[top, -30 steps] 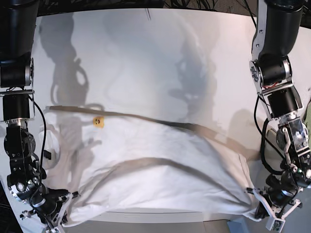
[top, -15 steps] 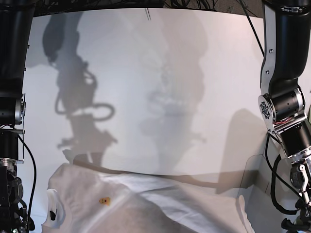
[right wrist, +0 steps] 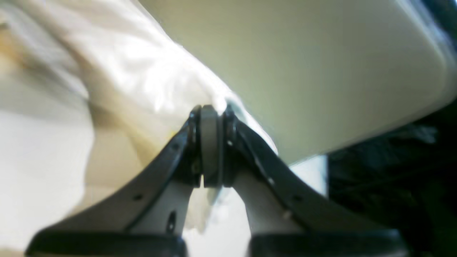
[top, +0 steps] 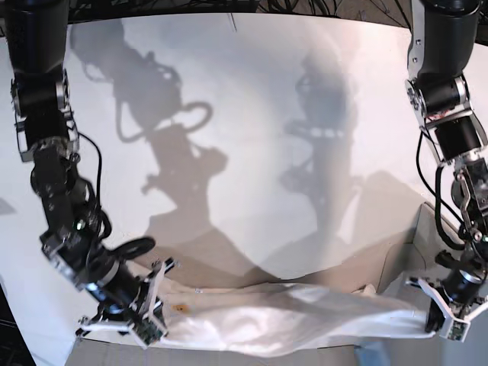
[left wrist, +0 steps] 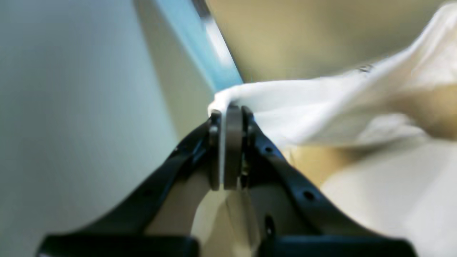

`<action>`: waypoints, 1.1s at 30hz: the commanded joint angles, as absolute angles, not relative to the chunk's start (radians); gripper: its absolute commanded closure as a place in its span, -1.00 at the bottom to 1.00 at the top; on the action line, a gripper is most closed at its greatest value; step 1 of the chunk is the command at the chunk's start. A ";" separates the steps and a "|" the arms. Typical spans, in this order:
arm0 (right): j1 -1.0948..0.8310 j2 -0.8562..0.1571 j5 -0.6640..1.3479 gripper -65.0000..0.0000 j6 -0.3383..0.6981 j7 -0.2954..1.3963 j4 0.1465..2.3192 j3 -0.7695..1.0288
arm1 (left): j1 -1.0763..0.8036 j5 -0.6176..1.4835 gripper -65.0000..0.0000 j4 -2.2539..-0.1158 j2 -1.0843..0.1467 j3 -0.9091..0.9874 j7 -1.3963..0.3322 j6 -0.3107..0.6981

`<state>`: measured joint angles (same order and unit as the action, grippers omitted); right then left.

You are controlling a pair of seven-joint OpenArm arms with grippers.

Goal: Layout the t-shirt on the table in an organized manner, then fold the t-shirt properly
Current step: 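Lift the shirt high with both grippers and swing it out, then lay the shirt flat on the table, holding its edge with both grippers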

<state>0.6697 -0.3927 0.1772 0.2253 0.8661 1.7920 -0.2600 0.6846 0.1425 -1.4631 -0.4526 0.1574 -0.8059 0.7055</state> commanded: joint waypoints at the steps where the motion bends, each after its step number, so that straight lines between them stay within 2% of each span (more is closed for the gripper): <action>1: 0.654 -0.406 0.163 1.00 0.216 0.842 1.863 -0.243 | 0.697 0.165 1.00 -1.520 -0.460 0.186 -0.769 0.698; 6: 0.394 -0.406 0.162 1.00 0.216 0.852 2.051 -0.242 | 0.544 0.166 1.00 -1.623 -0.424 0.278 -0.840 0.698; 13: 0.108 -0.406 0.188 1.00 0.220 0.843 2.063 -0.145 | 0.308 0.166 1.00 -1.733 -0.423 0.351 -0.866 0.698; 20: -0.154 -0.409 0.283 1.00 0.380 0.849 2.063 -0.053 | 0.088 0.166 1.00 -1.747 -0.423 0.430 -0.866 0.698; 28: -0.390 -0.417 0.283 1.00 0.441 0.849 2.063 -0.051 | -0.058 0.166 1.00 -1.747 -0.423 0.495 -0.866 0.698; 33: -0.481 -0.484 0.282 1.00 0.450 0.851 2.063 -0.051 | -0.120 0.163 1.00 -1.747 -0.423 0.504 -0.868 0.698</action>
